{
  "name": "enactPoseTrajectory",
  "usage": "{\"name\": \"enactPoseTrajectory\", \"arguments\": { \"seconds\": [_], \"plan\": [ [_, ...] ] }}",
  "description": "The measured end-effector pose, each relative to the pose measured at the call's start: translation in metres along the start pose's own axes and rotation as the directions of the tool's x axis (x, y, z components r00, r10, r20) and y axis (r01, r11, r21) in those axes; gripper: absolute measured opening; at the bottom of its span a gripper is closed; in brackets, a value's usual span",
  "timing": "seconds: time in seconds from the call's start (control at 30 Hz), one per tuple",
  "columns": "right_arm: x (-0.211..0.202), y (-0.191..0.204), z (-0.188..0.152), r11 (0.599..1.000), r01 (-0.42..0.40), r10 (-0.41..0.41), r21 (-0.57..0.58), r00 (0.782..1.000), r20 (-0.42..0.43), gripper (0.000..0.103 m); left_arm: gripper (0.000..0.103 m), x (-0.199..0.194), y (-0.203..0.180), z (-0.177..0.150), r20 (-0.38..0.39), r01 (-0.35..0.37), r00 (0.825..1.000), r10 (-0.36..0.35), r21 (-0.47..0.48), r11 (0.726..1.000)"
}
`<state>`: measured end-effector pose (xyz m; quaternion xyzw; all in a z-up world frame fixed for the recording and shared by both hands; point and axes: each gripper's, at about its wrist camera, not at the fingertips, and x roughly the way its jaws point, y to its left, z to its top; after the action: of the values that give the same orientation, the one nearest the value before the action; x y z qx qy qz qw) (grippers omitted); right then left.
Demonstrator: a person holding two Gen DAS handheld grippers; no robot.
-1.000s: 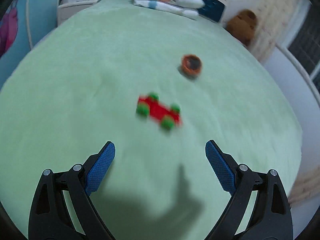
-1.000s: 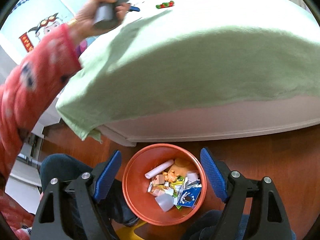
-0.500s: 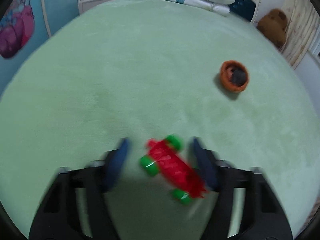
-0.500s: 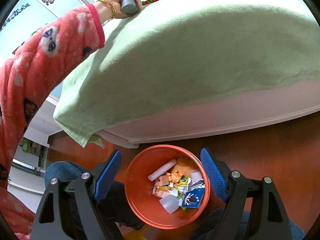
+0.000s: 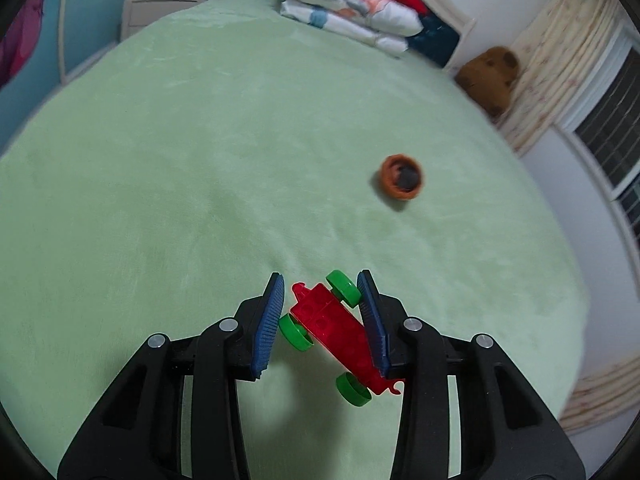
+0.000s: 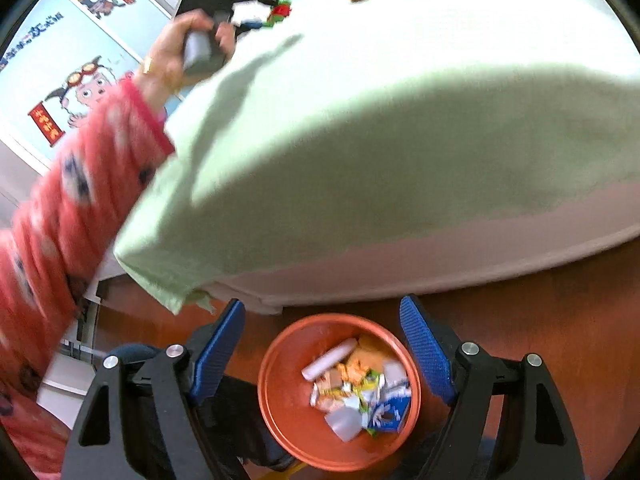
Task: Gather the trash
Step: 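Grasp the orange-brown cup with the right tool while the left tool holds the cart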
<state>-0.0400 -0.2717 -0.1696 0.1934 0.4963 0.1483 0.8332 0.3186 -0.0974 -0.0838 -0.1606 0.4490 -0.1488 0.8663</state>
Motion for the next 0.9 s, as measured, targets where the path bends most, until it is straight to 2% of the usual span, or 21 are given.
{"name": "enactPoseTrajectory", "arguments": {
  "seconds": [0.07,0.17,0.27,0.33,0.43,0.53,0.6,0.7,0.8,0.83,0.9],
  "plan": [
    [-0.009,0.004,0.021,1.0,-0.011,0.012,-0.024,0.999,0.042,0.079,0.038,-0.012,0.007,-0.006,0.03,0.025,0.999,-0.025,0.014,1.0],
    [-0.027,0.015,0.072,0.995,-0.006,0.019,-0.097,0.991,0.134,0.079,0.038,-0.02,0.019,-0.014,0.05,0.065,0.997,-0.066,0.017,0.998],
    [-0.031,0.024,0.133,0.982,0.085,-0.045,-0.167,0.972,0.232,0.079,0.038,-0.021,0.034,-0.021,0.067,0.082,0.994,-0.082,0.007,0.997],
    [-0.025,0.027,0.175,0.974,0.121,-0.066,-0.194,0.962,0.266,0.079,0.038,-0.018,0.042,-0.024,0.064,0.091,0.994,-0.091,0.0,0.996],
    [0.002,0.031,0.246,0.951,0.213,-0.141,-0.226,0.944,0.297,0.079,0.038,-0.019,0.051,-0.03,0.072,0.07,0.995,-0.07,-0.004,0.998],
    [0.044,0.033,0.314,0.914,0.335,-0.254,-0.227,0.912,0.323,0.078,0.038,-0.027,0.057,-0.037,0.077,0.053,0.996,-0.053,0.001,0.999],
    [0.076,0.026,0.355,0.906,0.369,-0.297,-0.209,0.904,0.307,0.078,0.038,-0.036,0.058,-0.039,0.096,0.032,0.995,-0.033,0.014,0.999],
    [0.12,0.012,0.403,0.889,0.413,-0.354,-0.2,0.894,0.273,0.076,0.038,-0.053,0.06,-0.04,0.122,-0.001,0.992,-0.004,0.041,0.999],
    [0.161,0.008,0.441,0.866,0.466,-0.418,-0.181,0.874,0.246,0.075,0.038,-0.07,0.066,-0.041,0.136,-0.028,0.99,0.021,0.056,0.998],
    [0.176,0.007,0.455,0.839,0.516,-0.469,-0.174,0.848,0.248,0.075,0.038,-0.076,0.068,-0.042,0.149,-0.047,0.988,0.037,0.06,0.997],
    [0.195,0.006,0.471,0.801,0.574,-0.531,-0.17,0.813,0.241,0.075,0.038,-0.085,0.072,-0.043,0.167,-0.074,0.984,0.063,0.065,0.995]
  ]
}}
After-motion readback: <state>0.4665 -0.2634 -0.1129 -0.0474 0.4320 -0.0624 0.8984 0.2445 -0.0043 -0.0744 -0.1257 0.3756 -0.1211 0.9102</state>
